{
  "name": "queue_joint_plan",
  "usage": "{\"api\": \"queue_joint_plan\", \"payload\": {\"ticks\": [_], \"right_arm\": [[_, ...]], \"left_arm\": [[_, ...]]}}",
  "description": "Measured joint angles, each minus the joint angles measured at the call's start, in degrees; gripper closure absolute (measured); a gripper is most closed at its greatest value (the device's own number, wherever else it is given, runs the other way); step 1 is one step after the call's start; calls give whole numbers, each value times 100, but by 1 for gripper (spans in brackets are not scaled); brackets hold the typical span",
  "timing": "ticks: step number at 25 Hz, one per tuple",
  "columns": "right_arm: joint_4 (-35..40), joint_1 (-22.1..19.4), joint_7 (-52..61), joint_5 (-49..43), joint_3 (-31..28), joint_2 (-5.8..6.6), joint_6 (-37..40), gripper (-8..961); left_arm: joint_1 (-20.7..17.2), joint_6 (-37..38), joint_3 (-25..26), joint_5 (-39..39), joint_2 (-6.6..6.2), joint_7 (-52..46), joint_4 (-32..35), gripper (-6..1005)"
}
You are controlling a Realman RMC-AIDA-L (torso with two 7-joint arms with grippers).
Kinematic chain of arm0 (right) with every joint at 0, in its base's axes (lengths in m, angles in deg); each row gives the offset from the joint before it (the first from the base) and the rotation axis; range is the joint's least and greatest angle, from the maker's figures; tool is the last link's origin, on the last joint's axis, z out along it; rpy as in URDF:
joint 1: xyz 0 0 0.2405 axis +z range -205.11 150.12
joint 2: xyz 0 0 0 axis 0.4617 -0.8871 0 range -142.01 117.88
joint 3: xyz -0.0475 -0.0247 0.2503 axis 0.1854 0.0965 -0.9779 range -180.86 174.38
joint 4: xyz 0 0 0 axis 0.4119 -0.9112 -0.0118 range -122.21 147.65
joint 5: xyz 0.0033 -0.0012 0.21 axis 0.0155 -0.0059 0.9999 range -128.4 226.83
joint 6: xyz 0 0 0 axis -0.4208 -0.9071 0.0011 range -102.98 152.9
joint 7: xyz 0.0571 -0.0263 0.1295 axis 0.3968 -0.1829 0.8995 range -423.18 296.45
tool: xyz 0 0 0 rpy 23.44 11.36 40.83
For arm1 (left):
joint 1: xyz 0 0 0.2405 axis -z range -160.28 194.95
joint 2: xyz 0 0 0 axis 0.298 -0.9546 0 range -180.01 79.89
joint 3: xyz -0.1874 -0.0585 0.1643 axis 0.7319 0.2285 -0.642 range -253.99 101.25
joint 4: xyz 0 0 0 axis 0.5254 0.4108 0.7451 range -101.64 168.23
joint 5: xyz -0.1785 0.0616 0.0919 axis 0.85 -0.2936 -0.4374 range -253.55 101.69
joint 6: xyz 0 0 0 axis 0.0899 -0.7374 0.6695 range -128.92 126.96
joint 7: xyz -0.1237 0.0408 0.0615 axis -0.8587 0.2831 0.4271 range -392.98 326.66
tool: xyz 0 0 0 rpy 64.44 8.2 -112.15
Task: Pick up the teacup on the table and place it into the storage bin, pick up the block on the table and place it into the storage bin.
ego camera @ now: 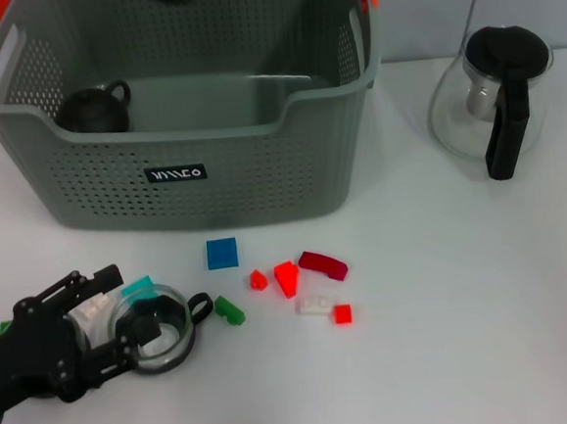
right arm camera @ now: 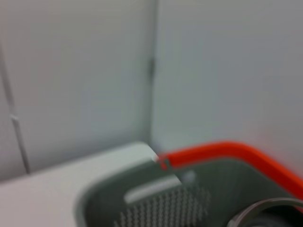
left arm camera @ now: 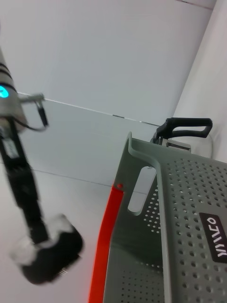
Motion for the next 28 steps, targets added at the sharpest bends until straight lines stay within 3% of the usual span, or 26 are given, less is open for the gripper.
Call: {"api": "queue_joint_plan", "payload": {"ticks": [4, 10, 28], "right_arm": [[-1196, 497, -15, -175, 378, -28, -1012, 898], [-1933, 573, 77, -26, 1288, -104, -1840, 898], [-2109, 362, 86, 144, 1608, -43, -1376, 890]], "left_arm": [[16, -51, 12, 0, 0, 0, -63, 174], [67, -71, 15, 0, 3, -1, -86, 174], [87, -160, 15, -7, 9, 0, -157, 174]]}}
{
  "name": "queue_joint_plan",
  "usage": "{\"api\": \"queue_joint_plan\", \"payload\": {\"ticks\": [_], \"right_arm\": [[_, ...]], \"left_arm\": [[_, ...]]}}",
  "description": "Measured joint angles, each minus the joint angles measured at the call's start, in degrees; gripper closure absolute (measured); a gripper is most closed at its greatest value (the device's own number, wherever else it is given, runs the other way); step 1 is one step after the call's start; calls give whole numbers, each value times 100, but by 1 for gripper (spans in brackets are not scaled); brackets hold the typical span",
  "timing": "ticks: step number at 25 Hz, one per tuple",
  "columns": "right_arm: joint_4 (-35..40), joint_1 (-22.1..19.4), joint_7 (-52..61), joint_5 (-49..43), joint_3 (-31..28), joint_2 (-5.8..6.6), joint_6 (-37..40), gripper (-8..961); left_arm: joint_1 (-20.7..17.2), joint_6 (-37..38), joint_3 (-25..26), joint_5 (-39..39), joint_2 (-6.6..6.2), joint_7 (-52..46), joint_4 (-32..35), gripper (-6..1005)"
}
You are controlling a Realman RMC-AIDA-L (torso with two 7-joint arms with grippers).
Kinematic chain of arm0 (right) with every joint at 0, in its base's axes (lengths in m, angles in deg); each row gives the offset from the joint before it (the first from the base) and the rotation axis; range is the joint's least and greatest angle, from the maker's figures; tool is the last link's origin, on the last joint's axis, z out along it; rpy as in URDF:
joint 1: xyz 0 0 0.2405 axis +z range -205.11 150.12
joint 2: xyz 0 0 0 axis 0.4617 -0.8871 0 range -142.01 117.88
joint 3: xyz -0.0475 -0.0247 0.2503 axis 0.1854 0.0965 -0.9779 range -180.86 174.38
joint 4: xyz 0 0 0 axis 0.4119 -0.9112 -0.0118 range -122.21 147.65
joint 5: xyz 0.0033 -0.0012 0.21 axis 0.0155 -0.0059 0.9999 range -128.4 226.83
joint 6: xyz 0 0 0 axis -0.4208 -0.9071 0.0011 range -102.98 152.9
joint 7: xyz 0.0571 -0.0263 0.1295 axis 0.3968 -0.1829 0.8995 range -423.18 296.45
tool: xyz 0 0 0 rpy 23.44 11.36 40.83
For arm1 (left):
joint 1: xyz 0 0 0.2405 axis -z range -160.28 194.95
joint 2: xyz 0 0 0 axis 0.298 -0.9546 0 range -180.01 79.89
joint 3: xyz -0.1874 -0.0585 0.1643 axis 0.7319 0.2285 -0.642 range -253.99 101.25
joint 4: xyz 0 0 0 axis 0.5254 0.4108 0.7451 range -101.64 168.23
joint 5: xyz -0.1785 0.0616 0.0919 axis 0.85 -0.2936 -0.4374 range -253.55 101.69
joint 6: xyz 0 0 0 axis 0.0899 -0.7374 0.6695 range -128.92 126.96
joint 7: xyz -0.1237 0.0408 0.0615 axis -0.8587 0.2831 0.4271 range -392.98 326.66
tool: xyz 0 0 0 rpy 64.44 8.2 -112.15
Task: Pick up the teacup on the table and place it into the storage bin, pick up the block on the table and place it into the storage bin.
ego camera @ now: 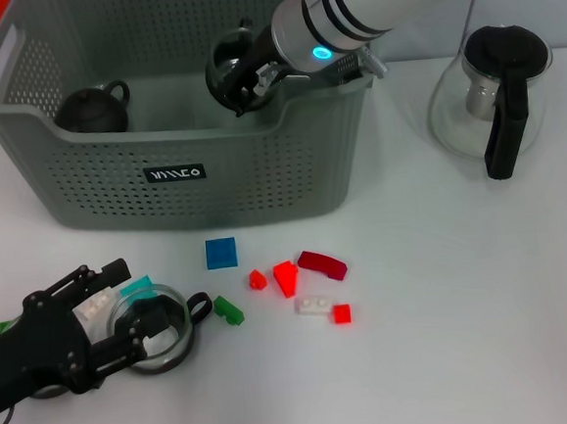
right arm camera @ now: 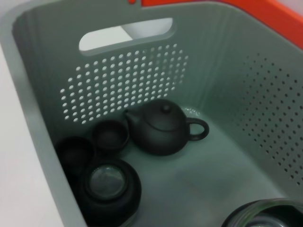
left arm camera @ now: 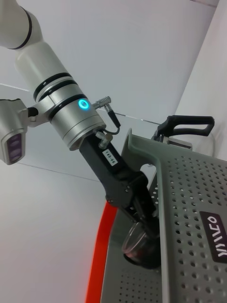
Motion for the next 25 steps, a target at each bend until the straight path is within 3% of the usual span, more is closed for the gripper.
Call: {"api": "queue_joint_plan", "payload": {"ticks": [10, 14, 16, 18, 21, 25], "right_arm": [[115, -33, 296, -19, -53, 39, -64, 858], [618, -262, 257, 31, -145, 40, -72, 698], [1266, -683, 183, 162, -201, 23, -71, 618], [2349, -1460, -187, 733, -194, 15, -80, 532], [3352, -2526, -1411, 2340, -258, 54, 188, 403], [3657, -3708, -3404, 4289, -770, 72, 1651, 421]], "left_arm": [[-6, -9, 0, 6, 0, 0, 3, 174], [-23, -9, 3, 7, 0, 0, 3, 174], [-29, -9, 12, 7, 0, 0, 3, 174], [-33, -9, 17, 7, 1, 0, 2, 174], [-40, -15, 30, 7, 0, 0, 2, 174], [-27, -39, 31, 7, -1, 1, 3, 174]]}}
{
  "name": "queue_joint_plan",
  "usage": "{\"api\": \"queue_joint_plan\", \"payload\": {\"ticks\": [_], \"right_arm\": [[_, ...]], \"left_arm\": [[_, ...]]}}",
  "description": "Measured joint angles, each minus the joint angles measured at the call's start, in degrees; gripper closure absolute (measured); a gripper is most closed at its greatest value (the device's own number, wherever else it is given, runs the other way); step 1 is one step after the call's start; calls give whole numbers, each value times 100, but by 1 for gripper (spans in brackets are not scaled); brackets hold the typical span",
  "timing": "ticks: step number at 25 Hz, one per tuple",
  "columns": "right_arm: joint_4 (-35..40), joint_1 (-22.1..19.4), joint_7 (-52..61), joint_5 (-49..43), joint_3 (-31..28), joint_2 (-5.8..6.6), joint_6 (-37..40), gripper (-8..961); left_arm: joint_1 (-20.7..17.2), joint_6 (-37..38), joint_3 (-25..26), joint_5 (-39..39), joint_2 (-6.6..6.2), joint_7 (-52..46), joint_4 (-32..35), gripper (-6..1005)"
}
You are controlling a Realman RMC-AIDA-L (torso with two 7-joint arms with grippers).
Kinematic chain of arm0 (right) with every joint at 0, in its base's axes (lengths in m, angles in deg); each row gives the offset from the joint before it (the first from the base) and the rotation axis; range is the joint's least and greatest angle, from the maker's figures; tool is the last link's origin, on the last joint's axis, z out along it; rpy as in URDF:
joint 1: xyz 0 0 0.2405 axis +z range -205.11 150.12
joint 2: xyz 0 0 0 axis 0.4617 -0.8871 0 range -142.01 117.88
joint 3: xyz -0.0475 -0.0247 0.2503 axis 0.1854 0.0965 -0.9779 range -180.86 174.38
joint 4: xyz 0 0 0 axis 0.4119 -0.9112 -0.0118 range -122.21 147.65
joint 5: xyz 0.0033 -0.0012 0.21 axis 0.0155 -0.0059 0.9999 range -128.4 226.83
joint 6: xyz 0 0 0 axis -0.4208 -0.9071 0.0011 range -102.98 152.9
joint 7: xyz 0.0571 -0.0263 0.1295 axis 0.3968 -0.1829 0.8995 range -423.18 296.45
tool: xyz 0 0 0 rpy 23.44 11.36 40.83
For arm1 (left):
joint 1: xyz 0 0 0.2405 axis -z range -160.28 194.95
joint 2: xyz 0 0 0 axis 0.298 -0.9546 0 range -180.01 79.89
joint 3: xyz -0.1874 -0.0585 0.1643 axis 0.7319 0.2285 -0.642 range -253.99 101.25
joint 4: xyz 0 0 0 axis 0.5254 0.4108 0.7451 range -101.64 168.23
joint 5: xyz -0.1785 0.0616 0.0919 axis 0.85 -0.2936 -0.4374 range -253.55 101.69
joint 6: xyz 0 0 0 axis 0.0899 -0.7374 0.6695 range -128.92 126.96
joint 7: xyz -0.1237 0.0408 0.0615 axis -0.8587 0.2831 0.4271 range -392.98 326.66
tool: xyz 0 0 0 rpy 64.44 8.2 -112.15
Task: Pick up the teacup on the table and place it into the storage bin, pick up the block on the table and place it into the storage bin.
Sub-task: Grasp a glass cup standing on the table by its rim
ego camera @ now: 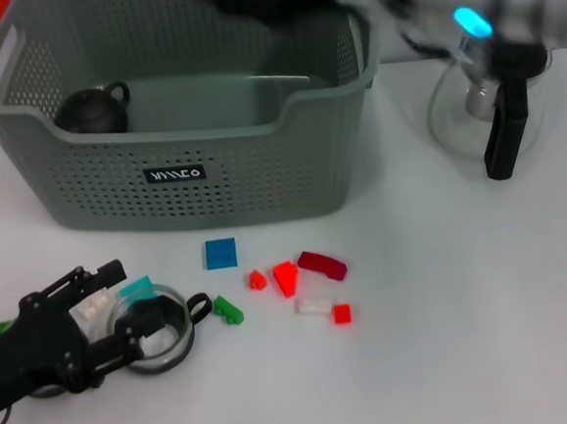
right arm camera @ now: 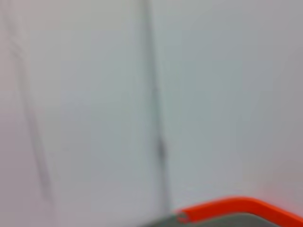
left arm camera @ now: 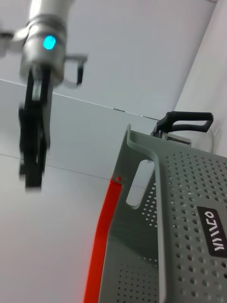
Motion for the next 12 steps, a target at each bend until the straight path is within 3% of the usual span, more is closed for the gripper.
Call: {"api": "queue_joint_plan", "payload": {"ticks": [6, 9, 12], "right_arm": [[-579, -1419, -2043, 514, -957, 9, 2826, 430], [-1181, -1949, -2975, 397, -1535, 40, 3718, 430], [-1727, -2237, -3468, 5, -2062, 73, 3865, 430]], "left_arm": [[14, -44, -6, -1, -11, 9, 23, 175], [32, -69, -5, -2, -23, 8, 24, 175], [68, -70, -10, -22, -39, 5, 35, 175]]}}
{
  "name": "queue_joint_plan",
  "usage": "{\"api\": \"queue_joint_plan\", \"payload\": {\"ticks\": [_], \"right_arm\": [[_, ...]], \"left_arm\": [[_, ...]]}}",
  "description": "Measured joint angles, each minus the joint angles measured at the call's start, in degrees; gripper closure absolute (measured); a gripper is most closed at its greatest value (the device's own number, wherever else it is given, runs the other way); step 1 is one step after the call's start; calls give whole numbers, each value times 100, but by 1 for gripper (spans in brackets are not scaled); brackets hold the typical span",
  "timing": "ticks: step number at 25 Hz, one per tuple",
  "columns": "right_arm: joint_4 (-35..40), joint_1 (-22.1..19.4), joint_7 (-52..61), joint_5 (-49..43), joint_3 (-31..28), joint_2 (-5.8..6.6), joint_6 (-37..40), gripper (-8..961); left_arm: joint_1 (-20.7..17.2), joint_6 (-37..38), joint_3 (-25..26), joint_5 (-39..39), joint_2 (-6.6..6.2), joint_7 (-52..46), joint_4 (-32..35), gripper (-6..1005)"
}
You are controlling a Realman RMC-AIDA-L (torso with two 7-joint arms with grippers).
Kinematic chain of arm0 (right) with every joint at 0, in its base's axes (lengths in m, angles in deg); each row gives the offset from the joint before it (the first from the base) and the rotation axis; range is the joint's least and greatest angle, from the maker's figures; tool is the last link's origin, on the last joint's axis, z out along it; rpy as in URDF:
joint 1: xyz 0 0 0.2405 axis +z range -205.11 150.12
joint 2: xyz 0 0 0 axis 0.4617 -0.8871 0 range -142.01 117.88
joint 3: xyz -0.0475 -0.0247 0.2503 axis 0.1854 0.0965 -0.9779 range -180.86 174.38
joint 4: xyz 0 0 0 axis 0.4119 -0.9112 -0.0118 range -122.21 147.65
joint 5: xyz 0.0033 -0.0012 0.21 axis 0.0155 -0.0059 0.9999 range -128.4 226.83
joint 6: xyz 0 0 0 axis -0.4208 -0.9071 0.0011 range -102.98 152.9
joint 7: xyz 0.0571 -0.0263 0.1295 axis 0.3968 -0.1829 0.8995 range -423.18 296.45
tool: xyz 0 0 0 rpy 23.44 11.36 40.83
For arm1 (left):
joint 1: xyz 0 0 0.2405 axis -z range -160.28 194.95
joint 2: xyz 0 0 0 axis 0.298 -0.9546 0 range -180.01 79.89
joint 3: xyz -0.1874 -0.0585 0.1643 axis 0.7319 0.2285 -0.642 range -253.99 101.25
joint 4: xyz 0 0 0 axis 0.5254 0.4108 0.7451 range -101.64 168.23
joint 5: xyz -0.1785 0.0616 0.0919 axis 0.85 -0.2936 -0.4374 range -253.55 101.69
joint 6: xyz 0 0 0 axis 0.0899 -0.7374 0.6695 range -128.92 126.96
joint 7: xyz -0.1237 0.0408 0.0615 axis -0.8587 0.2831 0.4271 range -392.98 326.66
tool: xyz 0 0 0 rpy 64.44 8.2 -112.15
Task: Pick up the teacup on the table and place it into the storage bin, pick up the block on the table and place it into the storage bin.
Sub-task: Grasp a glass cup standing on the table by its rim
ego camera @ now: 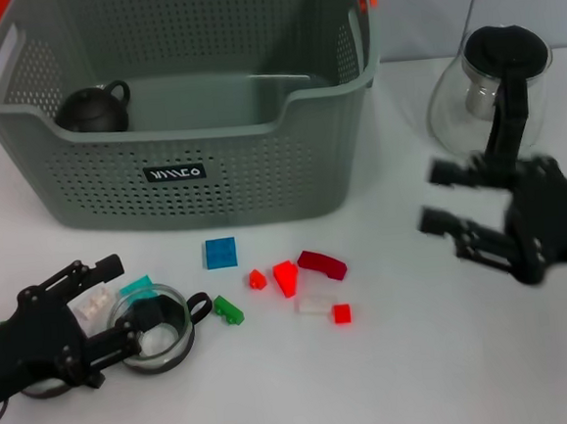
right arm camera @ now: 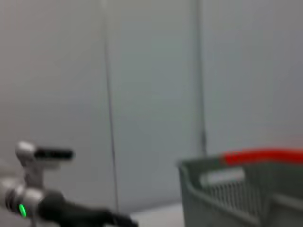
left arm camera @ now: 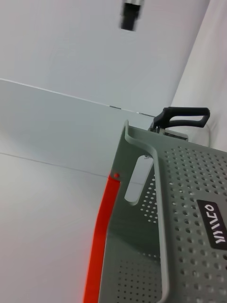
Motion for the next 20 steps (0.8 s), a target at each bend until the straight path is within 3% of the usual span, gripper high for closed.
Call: {"api": "queue_joint_plan", "payload": {"ticks": [4, 6, 10, 15, 16, 17, 20], "right_arm": [[-340, -67, -225, -764, -455, -7, -109, 430], [-368, -2, -212, -1145, -572, -50, -234, 429], [-400, 120, -206, -1262, -562, -65, -269, 429], [-483, 318, -202, -1274, -543, -66, -272, 429], [-502, 359, -187, -1276, -544, -62, -274, 429], [-502, 359, -187, -1276, -544, -62, -274, 429], [-504, 398, -66, -1276, -544, -58, -272, 429]], "left_arm": [[75, 157, -169, -33, -26, -408, 359, 174], [136, 210, -424, -47, -26, -1083, 887, 174], [336, 339, -1663, -349, -6, -3136, 2618, 174], [668, 681, -3008, -1199, 44, -4339, 4405, 182], [832, 752, -3582, -1642, 52, -4692, 4888, 189], [832, 752, -3582, -1642, 52, -4692, 4888, 197], [1084, 746, -4353, -2335, 94, -5234, 5099, 218]]}}
